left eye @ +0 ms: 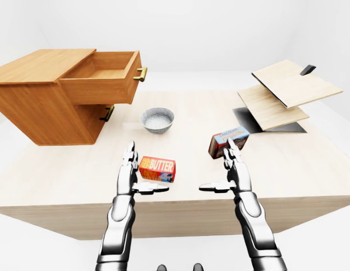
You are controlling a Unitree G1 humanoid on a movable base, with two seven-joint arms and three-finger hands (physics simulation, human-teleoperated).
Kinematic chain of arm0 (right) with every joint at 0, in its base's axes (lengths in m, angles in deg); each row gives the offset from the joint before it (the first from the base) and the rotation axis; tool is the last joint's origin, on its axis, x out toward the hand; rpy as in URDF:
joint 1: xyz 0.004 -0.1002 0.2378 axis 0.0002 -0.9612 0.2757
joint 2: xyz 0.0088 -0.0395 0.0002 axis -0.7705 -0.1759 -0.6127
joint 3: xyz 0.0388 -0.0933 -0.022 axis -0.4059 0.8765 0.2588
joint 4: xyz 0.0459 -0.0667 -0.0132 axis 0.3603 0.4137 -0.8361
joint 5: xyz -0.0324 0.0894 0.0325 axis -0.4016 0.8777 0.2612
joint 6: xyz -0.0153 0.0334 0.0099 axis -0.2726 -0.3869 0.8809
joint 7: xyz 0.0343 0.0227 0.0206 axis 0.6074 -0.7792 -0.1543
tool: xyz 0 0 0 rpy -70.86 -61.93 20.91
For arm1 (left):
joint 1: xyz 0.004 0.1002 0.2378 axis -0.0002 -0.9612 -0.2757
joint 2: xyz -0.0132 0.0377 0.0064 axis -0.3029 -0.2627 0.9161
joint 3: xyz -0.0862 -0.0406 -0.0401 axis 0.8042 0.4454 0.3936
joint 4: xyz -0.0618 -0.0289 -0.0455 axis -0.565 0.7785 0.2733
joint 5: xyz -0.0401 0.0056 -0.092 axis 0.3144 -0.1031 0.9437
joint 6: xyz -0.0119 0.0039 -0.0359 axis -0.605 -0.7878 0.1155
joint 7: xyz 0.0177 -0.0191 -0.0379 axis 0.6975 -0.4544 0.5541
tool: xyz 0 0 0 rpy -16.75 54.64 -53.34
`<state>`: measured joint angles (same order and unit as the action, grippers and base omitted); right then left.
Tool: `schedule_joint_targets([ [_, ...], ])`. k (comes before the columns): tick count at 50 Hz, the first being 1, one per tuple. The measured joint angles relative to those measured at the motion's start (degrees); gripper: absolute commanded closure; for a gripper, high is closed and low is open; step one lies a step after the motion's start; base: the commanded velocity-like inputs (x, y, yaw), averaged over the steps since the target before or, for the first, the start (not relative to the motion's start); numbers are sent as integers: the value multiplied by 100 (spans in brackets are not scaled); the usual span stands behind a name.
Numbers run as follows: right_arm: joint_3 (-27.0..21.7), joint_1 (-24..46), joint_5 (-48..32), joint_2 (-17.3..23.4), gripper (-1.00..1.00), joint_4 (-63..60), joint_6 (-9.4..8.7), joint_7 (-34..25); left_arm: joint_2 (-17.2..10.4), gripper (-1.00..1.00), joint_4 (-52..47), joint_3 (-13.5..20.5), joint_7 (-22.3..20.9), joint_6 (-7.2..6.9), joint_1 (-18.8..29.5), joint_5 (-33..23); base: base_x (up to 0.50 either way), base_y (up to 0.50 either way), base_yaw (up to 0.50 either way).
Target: Close the top drawer of the cabinet.
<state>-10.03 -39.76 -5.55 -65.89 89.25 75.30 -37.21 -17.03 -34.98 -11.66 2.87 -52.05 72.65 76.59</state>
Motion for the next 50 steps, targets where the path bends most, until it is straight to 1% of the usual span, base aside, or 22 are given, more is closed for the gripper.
schedule_joint_targets([
  [8,-64,61,-75,51,-100,-34,-64,-84,-59,-100,-12,117,-43,-78,61,28,0,0,0],
  [11,-76,118,-113,63,-100,-11,-83,-102,-80,-100,-21,138,-67,-83,81,10,0,0,0],
  [17,-98,271,-189,93,-100,-28,-201,-127,-135,-100,-46,156,-199,-166,179,-37,0,0,0],
  [24,-187,647,-237,181,-100,92,-398,-143,-248,-100,-110,211,-429,-457,545,-133,0,0,0],
  [25,-204,711,-242,197,-100,116,-425,-136,-267,-100,-94,224,-451,-502,621,-150,0,0,0],
  [27,-237,843,-254,234,-100,162,-478,-125,-304,-100,-55,250,-489,-504,778,-176,0,0,0],
  [37,-424,1595,-292,482,-100,379,-478,-42,-518,-100,341,348,-575,-504,1732,-289,0,0,0],
  [42,-543,2058,-258,660,-100,486,-478,12,-628,-100,792,380,-559,-504,2341,-340,0,0,0],
  [50,-654,2919,-259,967,-100,1018,-478,153,-804,-100,1591,393,-538,-504,3465,-409,0,0,0],
])
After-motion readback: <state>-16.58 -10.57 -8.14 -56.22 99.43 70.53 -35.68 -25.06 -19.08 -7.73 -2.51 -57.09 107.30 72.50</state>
